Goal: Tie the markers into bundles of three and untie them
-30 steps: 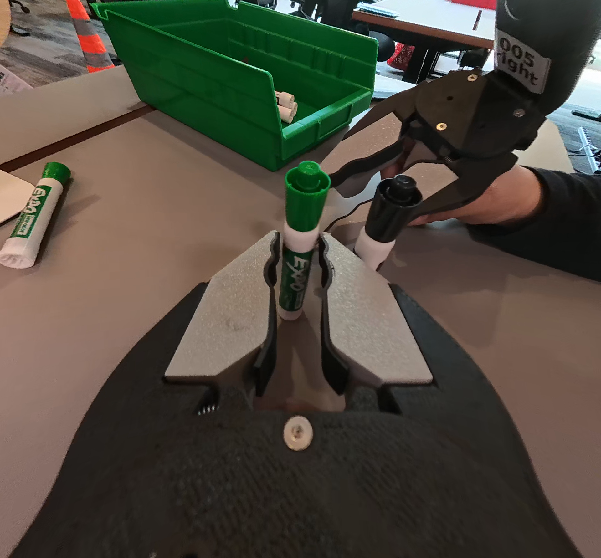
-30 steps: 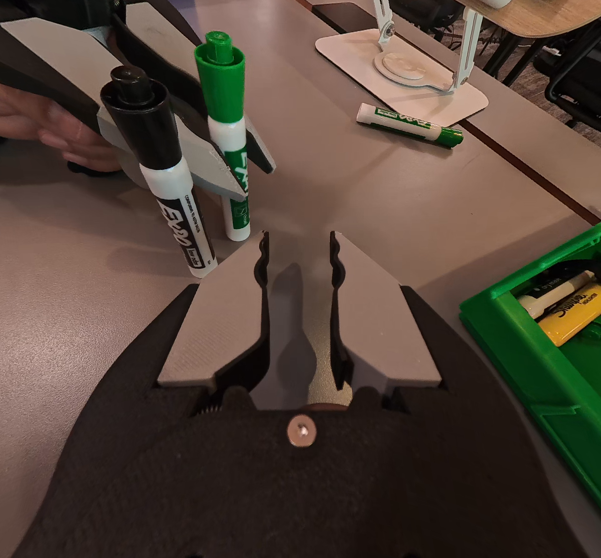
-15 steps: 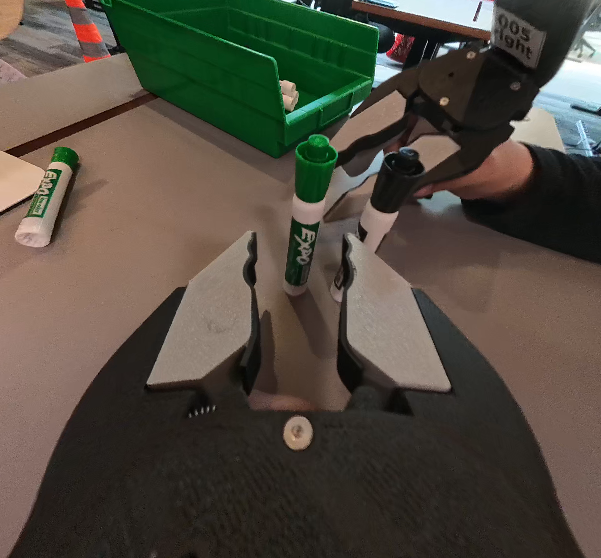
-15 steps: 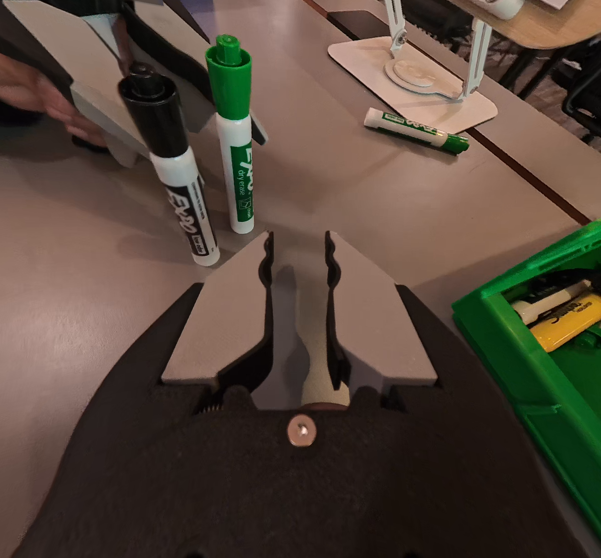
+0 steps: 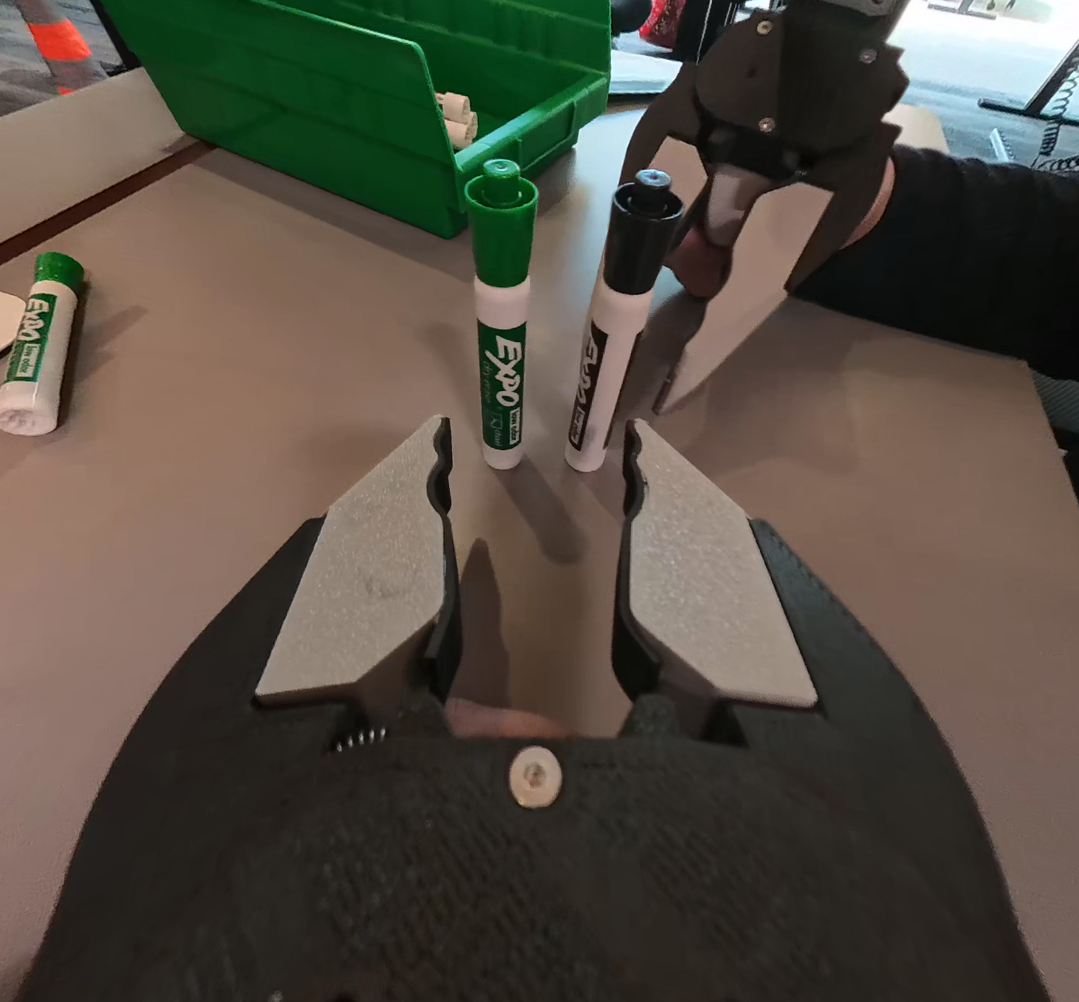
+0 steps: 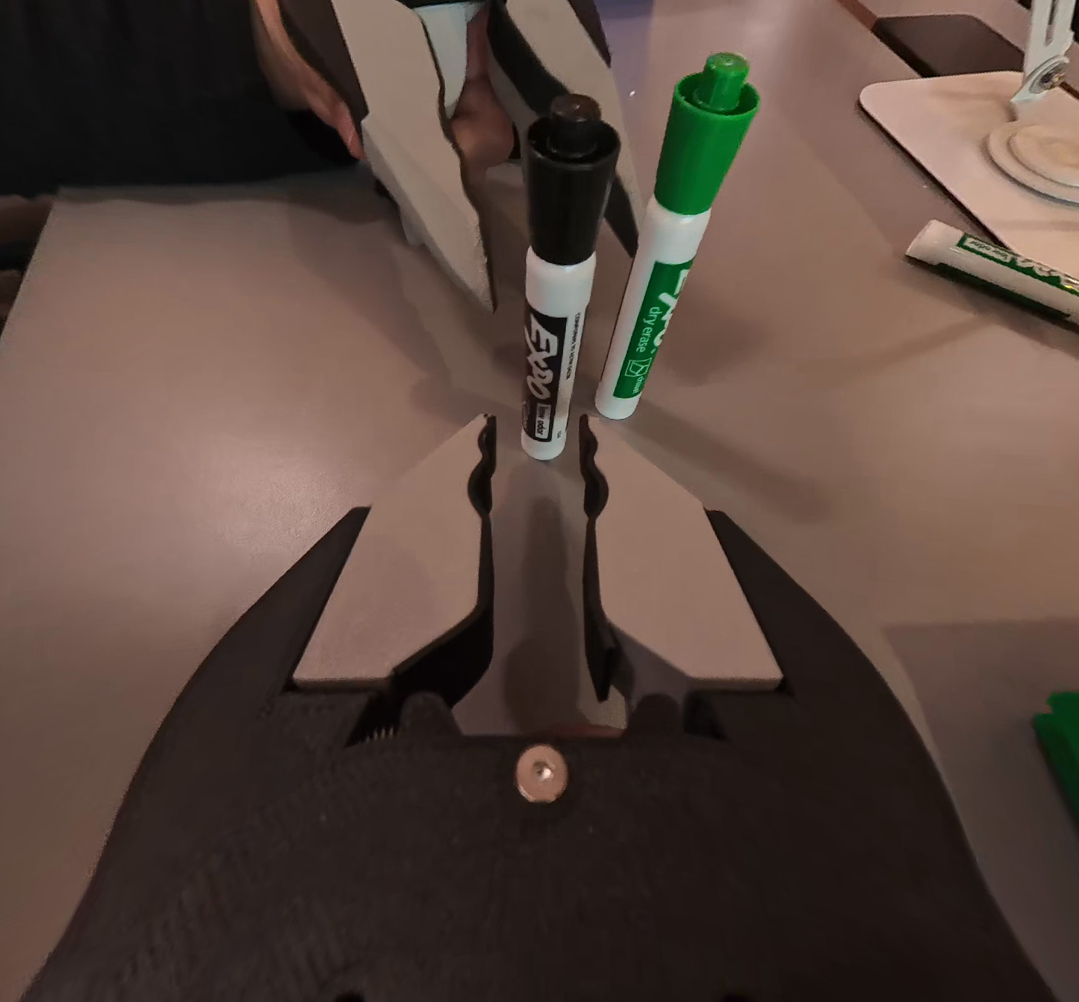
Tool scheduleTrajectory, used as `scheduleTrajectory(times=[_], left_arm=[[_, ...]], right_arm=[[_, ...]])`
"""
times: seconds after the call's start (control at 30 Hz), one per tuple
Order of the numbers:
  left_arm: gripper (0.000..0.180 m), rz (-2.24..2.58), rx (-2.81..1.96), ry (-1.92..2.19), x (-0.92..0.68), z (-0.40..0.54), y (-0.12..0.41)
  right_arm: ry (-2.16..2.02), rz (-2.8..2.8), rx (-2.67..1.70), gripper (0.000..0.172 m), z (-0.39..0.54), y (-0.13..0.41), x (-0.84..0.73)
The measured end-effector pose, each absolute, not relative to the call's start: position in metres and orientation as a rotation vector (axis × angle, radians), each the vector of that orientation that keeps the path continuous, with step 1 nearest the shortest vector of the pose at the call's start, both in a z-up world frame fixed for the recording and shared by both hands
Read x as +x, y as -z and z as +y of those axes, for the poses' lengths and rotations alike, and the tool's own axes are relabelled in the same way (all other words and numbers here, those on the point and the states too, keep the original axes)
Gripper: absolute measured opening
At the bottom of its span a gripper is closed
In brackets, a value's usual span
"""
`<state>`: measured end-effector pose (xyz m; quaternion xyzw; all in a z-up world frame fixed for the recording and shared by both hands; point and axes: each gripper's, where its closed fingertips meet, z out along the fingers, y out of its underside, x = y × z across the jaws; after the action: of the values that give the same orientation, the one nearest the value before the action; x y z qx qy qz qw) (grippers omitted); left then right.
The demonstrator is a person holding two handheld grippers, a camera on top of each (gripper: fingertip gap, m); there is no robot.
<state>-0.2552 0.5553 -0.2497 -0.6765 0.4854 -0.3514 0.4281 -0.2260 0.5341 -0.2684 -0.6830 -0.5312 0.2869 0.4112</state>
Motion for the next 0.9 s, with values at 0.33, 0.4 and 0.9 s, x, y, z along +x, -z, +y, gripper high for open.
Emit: scheduleTrajectory(times=[0.33,0.4,0.9], left_arm=[[0.057,1.243,-1.709,0.871,-0.251,0.552,0.254],[0.057,1.246,-1.715,0.867,-0.251,0.552,0.256],[0.056,1.263,-1.748,0.875,-0.247,0.550,0.260]], right_arm=[[-0.641,-1.370,-1.787,0.012,0.538,0.282,-0.225],[-0.623,-1.374,-1.800,0.009,0.539,0.284,-0.226],[-0.559,-1.396,-1.830,0.007,0.541,0.292,-0.231]])
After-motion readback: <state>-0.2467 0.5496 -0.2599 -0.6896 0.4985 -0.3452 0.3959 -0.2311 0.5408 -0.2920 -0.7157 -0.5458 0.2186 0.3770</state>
